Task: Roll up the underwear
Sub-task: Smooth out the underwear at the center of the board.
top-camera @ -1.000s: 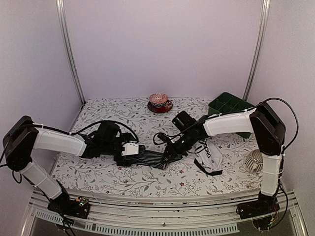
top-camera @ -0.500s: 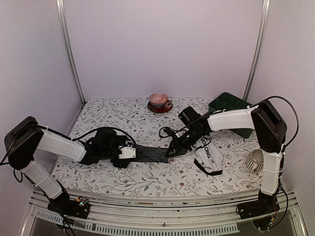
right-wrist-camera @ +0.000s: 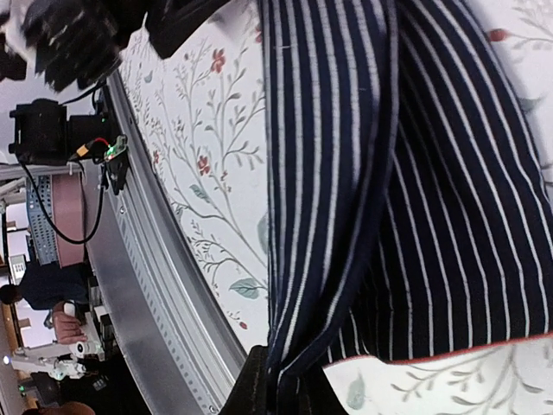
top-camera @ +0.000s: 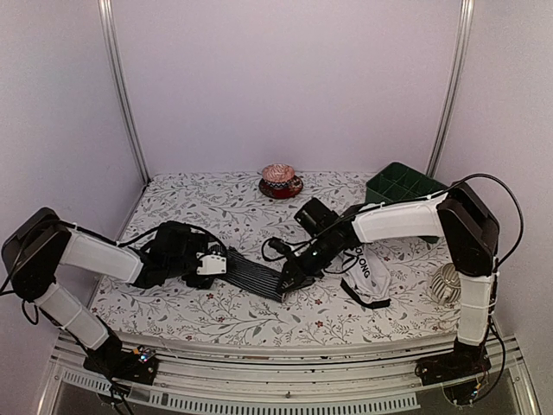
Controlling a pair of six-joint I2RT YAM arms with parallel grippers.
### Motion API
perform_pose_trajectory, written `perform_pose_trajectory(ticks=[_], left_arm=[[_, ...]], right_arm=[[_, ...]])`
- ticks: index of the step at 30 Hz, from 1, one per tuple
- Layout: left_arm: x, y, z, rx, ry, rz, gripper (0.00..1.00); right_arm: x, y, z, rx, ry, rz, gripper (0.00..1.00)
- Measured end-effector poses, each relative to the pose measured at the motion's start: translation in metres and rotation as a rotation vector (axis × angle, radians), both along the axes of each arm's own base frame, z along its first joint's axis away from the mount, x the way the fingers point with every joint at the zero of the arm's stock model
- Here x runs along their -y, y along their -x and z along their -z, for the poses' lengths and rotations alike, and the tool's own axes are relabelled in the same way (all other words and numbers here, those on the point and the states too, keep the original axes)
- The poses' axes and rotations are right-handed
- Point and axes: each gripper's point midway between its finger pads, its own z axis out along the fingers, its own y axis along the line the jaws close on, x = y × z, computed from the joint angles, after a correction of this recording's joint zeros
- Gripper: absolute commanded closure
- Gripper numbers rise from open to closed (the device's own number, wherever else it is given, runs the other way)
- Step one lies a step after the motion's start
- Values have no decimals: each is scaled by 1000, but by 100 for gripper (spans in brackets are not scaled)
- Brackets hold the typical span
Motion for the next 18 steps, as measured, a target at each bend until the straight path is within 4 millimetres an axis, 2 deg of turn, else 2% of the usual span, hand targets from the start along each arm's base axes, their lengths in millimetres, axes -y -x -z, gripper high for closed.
perform_pose_trajectory(ticks=[6, 9, 14, 18], left_arm=[[-1, 2, -1, 8, -17, 28, 1], [-1, 15, -10, -4, -3, 73, 2], [11, 34, -37, -20, 68, 174, 1], [22, 36, -47, -55, 134, 190, 1]], right_arm=[[-26, 29, -3, -5, -15, -27, 90], [-30, 27, -4, -8, -16, -2, 87], [-32, 18, 0, -2, 1, 45, 86], [-30, 12, 6, 0, 17, 67, 86]])
